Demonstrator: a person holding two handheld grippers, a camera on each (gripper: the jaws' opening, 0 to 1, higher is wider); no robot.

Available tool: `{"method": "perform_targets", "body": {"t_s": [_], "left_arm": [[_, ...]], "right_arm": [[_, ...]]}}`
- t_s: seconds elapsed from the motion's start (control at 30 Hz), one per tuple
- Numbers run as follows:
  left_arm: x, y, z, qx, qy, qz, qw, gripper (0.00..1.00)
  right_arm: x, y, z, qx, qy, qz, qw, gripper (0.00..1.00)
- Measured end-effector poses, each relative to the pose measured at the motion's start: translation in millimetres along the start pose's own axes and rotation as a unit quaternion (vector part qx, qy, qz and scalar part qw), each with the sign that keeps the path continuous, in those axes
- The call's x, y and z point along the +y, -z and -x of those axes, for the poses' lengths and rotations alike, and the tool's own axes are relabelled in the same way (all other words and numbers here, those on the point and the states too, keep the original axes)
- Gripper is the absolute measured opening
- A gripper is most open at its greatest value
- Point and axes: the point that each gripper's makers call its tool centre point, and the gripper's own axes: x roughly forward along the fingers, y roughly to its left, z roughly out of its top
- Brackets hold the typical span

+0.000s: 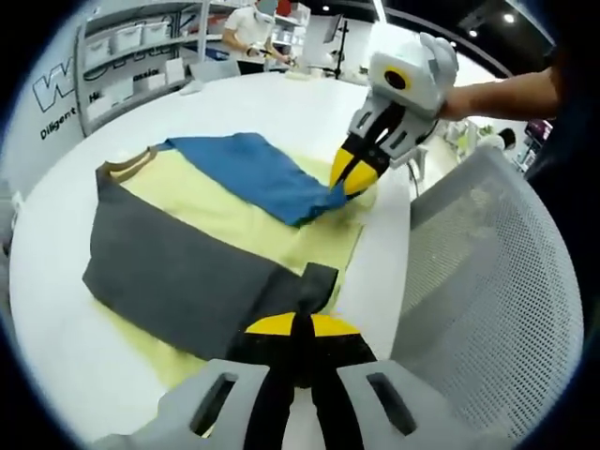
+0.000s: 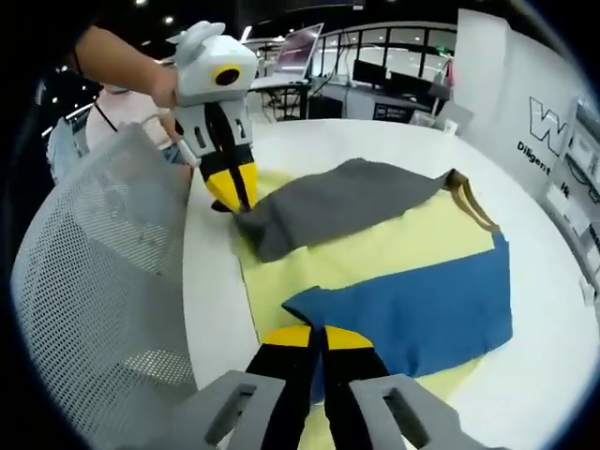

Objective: Fold the garment on the visible template until the final outline fits inside the template.

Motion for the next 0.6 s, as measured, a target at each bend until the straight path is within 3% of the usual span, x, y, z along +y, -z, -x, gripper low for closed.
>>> {"method": "perform_targets", "body": {"t_s": [0.6], "left_arm": [[55.2, -26.0, 39.1, -0.036, -0.067, 0.017, 0.9969, 0.03]], "right_arm": [[-56.3, -17.4, 42.1, -0.021, 0.070, 0.008, 0.9973, 0.00]]}}
